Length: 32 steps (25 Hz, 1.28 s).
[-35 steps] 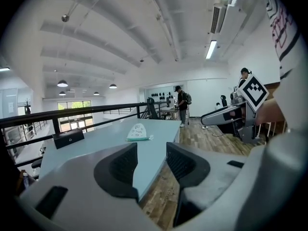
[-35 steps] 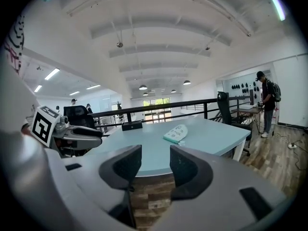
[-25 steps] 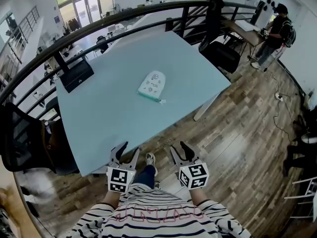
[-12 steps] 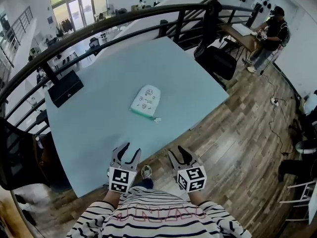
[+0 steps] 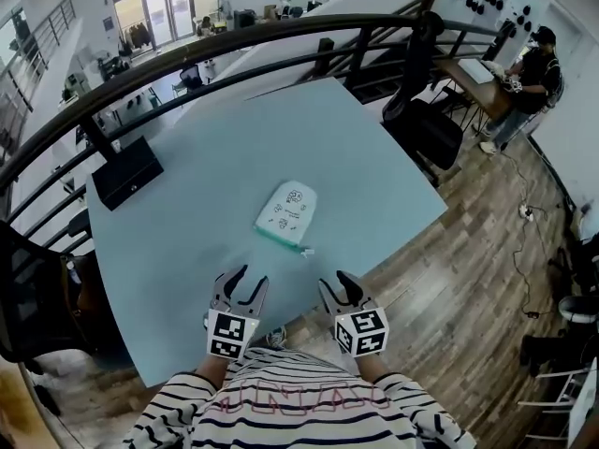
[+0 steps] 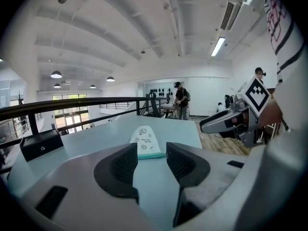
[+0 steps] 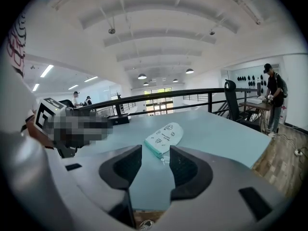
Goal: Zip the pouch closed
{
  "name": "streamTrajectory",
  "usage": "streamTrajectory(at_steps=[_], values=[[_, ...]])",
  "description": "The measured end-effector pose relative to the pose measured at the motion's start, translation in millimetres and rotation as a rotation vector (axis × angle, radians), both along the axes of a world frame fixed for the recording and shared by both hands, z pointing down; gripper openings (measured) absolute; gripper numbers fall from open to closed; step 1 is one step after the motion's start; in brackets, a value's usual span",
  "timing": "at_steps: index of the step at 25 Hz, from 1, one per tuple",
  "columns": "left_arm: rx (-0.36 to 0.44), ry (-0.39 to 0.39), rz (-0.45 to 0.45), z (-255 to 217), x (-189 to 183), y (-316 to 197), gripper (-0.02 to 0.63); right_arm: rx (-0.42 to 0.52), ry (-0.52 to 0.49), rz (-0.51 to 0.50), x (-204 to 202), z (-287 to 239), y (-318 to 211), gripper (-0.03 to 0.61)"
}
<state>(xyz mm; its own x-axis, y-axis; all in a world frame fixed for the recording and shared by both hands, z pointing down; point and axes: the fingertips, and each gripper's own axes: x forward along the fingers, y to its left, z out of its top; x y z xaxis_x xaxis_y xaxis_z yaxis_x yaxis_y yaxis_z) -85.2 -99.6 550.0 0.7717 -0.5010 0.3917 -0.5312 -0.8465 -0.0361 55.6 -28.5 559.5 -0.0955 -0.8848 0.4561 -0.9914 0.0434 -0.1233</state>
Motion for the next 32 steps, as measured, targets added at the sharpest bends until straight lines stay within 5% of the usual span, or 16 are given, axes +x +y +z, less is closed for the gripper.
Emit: streamTrajectory(at_steps=[13,32], values=[[-0.042,-0.040,-0.139,17.7,15.4,-51.4,0.166,-0.058,0.081,-0.240,25.7,33.4,-85.4,0.193],[-0.113,-0.031,-0.429,46.4,47.5,-36.6,0.164,-0.219,0.195,-0.657,47.7,117.6,-112.2,0.172]])
